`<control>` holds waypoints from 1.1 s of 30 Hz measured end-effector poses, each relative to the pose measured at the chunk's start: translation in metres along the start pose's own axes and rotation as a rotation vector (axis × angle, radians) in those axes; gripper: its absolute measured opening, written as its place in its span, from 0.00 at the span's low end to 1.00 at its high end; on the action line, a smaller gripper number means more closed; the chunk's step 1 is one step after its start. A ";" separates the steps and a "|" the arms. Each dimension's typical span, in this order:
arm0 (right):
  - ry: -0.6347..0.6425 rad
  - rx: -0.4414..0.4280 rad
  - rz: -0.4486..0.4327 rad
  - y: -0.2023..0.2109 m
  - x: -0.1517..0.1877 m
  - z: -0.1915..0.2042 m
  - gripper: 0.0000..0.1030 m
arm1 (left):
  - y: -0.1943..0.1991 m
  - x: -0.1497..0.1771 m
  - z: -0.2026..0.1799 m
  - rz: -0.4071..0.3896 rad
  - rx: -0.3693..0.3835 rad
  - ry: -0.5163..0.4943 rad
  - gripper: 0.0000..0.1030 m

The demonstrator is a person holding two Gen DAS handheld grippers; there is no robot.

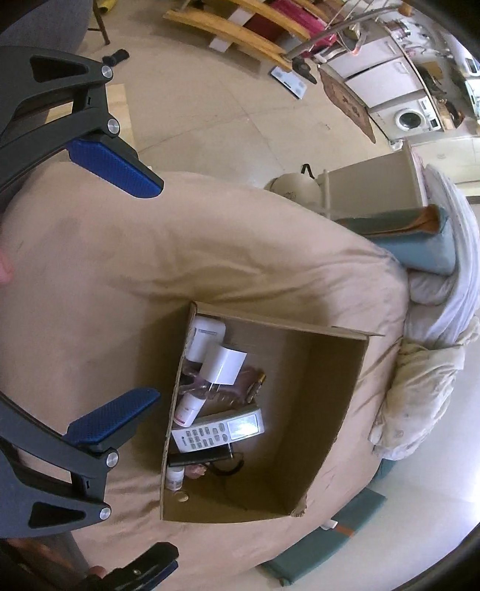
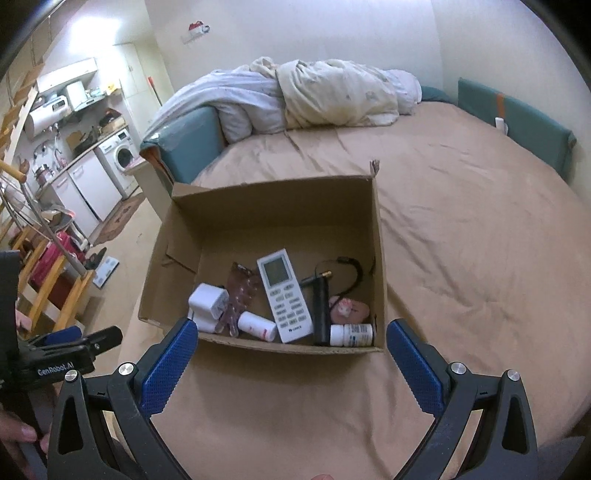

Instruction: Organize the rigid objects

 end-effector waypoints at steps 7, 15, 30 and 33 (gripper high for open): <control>0.020 0.005 0.019 -0.001 0.003 0.004 1.00 | 0.002 0.000 -0.003 -0.024 -0.012 -0.019 0.99; 0.028 0.011 0.026 -0.002 0.004 0.006 1.00 | 0.003 0.000 -0.004 -0.032 -0.003 -0.017 0.99; 0.029 0.019 0.028 -0.003 0.004 0.003 1.00 | 0.005 0.001 -0.005 -0.032 0.002 -0.032 0.99; 0.029 0.019 0.028 -0.003 0.004 0.003 1.00 | 0.006 0.002 -0.007 -0.033 0.002 -0.042 0.99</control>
Point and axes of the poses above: each gripper's, at about its wrist camera, not at the fingertips, and y roughly against the way its jaws point, z to its left, x to its underside, the point moved 9 cm from there along -y, roughly the way its jaws point, and after that the axes turned 6 degrees about y, right-handed, at the moved point
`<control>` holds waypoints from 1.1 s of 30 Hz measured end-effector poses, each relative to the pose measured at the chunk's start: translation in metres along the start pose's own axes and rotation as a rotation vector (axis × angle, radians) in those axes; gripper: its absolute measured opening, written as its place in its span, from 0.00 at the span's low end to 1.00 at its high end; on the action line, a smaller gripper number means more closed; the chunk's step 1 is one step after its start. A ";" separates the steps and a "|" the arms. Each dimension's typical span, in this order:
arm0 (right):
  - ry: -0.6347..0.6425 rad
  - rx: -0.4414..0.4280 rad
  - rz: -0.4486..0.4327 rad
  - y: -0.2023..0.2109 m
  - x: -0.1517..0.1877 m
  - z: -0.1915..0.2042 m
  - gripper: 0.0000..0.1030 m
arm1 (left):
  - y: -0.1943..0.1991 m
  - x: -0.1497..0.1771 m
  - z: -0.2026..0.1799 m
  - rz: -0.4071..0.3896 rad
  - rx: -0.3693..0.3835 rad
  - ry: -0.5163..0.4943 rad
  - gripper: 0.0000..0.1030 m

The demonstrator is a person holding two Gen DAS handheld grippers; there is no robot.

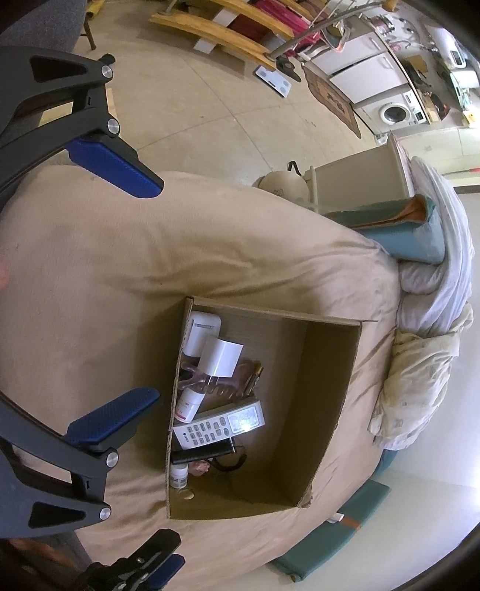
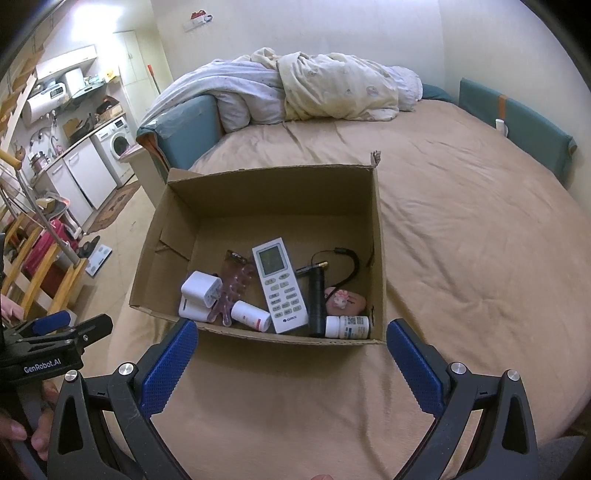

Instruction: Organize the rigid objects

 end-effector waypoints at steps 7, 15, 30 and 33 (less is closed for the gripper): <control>-0.006 -0.002 -0.002 -0.001 0.001 -0.002 1.00 | 0.000 0.001 -0.001 0.001 -0.002 -0.001 0.99; -0.005 -0.002 -0.003 -0.001 0.000 -0.003 1.00 | 0.000 0.000 -0.001 0.000 -0.001 -0.002 0.99; -0.006 -0.001 -0.003 -0.001 0.001 -0.003 1.00 | 0.000 0.000 -0.001 0.000 0.001 -0.003 0.99; -0.006 -0.001 -0.004 0.000 0.001 -0.002 1.00 | 0.000 0.000 -0.001 -0.002 0.001 -0.002 0.99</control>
Point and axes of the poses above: each gripper's, at about its wrist camera, not at the fingertips, and y roughly against the way its jaws point, z to its left, x to its underside, the point moved 9 cm from there along -y, roughly the way its jaws point, and after that the axes turned 6 degrees about y, right-handed, at the moved point
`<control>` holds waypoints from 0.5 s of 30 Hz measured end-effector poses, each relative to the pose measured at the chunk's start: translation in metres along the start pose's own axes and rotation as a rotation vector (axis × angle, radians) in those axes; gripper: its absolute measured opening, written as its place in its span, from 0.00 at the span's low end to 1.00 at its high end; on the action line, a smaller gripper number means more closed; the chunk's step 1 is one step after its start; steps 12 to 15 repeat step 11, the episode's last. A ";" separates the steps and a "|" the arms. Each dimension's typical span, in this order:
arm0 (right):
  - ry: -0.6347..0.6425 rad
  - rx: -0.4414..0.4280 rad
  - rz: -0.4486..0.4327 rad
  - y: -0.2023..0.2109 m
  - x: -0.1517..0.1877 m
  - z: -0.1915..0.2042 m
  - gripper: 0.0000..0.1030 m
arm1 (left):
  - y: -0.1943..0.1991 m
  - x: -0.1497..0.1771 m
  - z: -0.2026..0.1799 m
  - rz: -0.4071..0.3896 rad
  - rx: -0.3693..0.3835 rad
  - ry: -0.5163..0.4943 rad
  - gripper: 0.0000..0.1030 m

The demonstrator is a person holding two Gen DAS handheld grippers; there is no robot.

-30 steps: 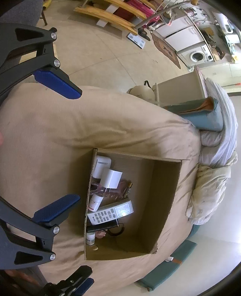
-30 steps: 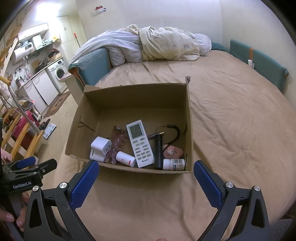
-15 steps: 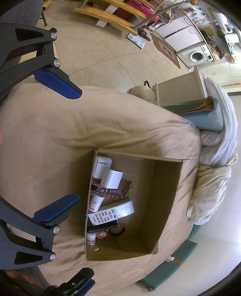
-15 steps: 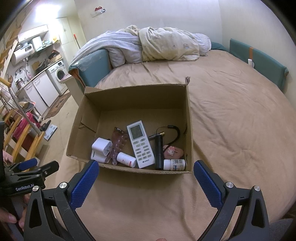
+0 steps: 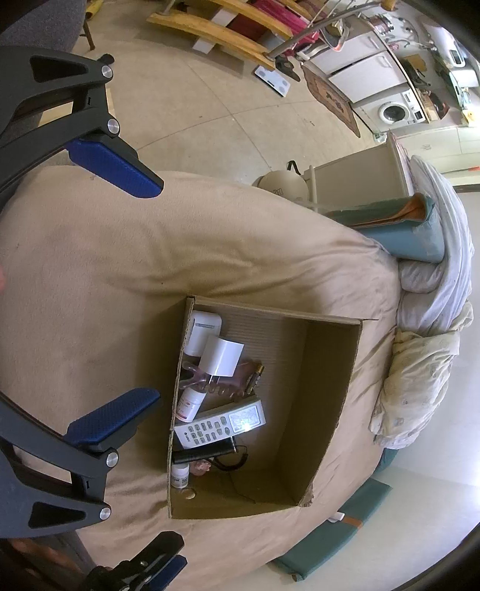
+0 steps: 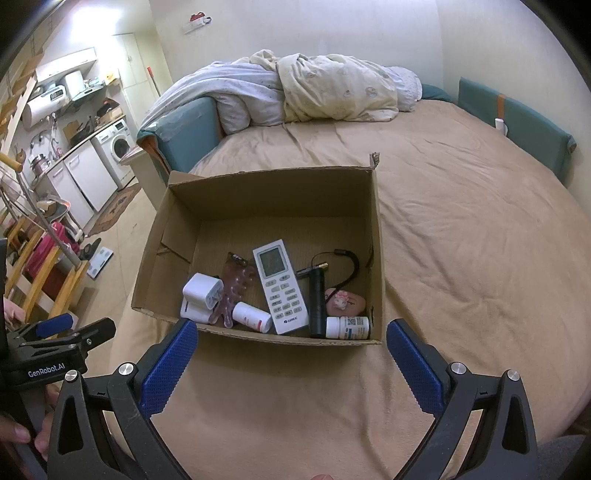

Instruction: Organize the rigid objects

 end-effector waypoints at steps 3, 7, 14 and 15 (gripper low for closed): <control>0.000 -0.001 0.001 0.000 0.000 0.000 1.00 | 0.000 0.000 0.000 0.000 0.002 0.005 0.99; 0.000 -0.001 0.000 0.000 0.000 0.000 1.00 | 0.000 0.001 -0.001 0.004 0.010 0.006 0.99; 0.000 -0.001 -0.001 0.000 -0.001 0.001 1.00 | 0.000 0.001 -0.003 -0.002 0.016 -0.003 0.99; 0.000 -0.001 -0.001 0.000 -0.001 0.001 1.00 | 0.000 0.001 -0.003 -0.002 0.016 -0.003 0.99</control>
Point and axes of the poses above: each gripper's, at about its wrist camera, not at the fingertips, and y roughly against the way its jaws point, z to its left, x to its underside, the point moved 9 cm from there along -y, roughly the way its jaws point, and after that the axes turned 6 degrees about y, right-handed, at the moved point
